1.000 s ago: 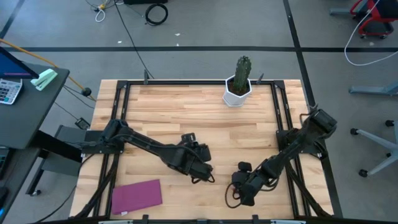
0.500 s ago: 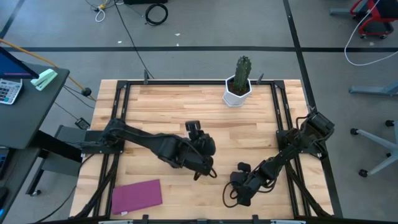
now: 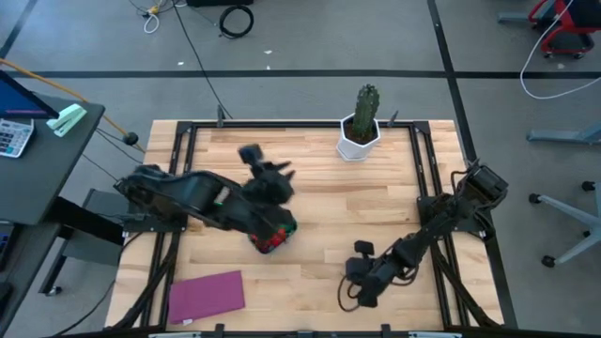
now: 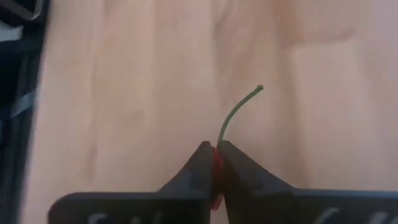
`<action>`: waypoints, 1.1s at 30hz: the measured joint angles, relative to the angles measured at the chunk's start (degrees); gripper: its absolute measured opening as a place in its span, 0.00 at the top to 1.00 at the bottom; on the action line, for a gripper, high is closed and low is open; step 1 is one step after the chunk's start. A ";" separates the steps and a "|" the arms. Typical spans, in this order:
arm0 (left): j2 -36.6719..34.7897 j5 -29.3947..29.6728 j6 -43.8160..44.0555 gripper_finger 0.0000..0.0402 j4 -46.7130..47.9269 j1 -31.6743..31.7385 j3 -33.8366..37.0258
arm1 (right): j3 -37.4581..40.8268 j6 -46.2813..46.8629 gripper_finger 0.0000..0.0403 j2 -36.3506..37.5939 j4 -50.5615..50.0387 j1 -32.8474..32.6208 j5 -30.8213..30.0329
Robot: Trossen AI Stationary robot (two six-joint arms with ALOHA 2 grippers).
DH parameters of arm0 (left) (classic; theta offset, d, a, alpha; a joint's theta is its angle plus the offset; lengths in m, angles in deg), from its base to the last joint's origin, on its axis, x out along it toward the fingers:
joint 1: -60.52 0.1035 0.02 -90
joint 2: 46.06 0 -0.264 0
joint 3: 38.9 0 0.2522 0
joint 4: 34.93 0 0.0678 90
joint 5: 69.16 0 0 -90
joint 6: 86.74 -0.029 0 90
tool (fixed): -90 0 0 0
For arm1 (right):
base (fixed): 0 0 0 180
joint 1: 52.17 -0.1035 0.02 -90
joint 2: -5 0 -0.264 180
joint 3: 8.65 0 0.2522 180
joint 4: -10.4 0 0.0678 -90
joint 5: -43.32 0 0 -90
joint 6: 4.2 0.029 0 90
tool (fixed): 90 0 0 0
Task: Pick and placing Produce into tupperware
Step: Put the red cherry into the blue bin
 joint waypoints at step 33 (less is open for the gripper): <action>-11.50 1.12 0.58 0.91 0.50 -0.62 0.09 | -30.34 -37.89 0.91 -19.90 4.81 31.69 4.44</action>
